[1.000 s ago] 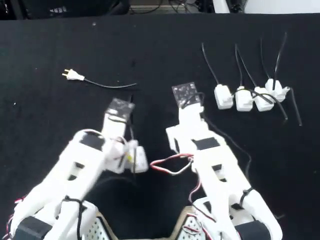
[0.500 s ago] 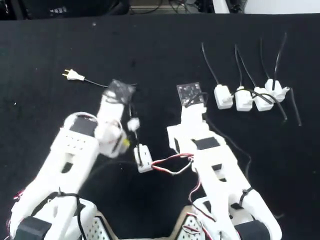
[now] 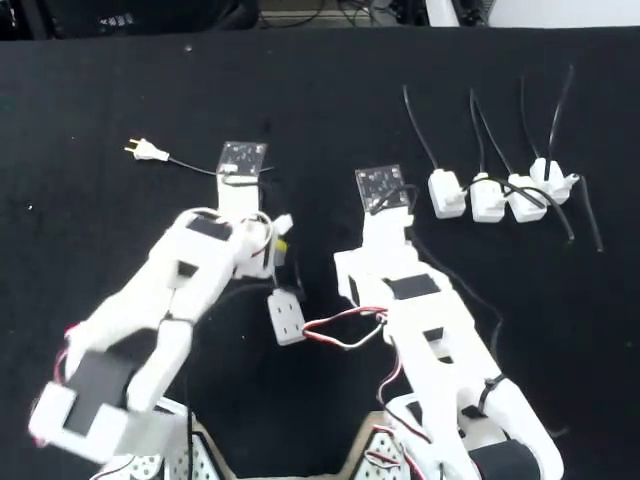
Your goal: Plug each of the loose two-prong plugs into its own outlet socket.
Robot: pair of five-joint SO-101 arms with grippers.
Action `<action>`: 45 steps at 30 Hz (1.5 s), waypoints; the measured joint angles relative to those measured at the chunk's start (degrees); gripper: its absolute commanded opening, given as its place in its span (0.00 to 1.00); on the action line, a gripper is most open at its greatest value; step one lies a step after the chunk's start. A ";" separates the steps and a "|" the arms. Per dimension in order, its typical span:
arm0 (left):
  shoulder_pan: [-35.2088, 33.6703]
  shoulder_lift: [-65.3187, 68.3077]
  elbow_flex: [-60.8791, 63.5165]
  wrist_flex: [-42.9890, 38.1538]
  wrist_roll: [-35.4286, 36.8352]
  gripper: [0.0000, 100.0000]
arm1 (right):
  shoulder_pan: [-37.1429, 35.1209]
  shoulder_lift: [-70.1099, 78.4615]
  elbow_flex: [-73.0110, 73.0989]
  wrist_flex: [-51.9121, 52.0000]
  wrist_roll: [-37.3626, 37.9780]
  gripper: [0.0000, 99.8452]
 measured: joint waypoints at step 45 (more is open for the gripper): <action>-14.77 -0.09 4.22 8.00 -0.53 0.22 | 0.00 0.00 0.00 0.00 0.00 0.25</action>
